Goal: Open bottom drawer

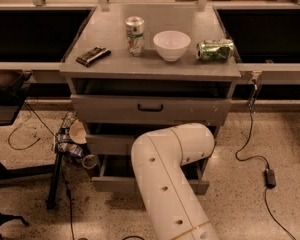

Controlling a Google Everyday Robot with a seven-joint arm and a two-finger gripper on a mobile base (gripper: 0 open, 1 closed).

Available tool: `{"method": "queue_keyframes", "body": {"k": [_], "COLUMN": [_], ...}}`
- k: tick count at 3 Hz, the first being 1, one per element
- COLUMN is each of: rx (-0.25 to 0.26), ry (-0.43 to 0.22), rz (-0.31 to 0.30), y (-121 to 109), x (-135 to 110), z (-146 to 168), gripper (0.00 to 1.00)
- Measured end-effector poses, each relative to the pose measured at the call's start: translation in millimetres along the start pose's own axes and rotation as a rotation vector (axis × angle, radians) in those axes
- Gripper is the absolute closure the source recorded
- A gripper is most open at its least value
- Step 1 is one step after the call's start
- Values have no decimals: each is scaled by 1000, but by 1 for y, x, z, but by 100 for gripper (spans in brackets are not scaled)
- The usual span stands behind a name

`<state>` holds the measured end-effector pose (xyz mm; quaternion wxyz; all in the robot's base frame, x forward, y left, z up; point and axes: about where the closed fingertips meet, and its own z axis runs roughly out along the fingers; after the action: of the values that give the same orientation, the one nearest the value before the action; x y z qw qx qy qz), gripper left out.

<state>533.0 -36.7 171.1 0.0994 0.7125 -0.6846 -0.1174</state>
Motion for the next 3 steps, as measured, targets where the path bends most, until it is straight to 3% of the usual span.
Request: {"method": "queue_keyframes", "body": {"k": [3], "rx": [-13], "ry": [-1], "rz": [8], "y": [14], "x": [2], "z": [12], "gripper": [0]}}
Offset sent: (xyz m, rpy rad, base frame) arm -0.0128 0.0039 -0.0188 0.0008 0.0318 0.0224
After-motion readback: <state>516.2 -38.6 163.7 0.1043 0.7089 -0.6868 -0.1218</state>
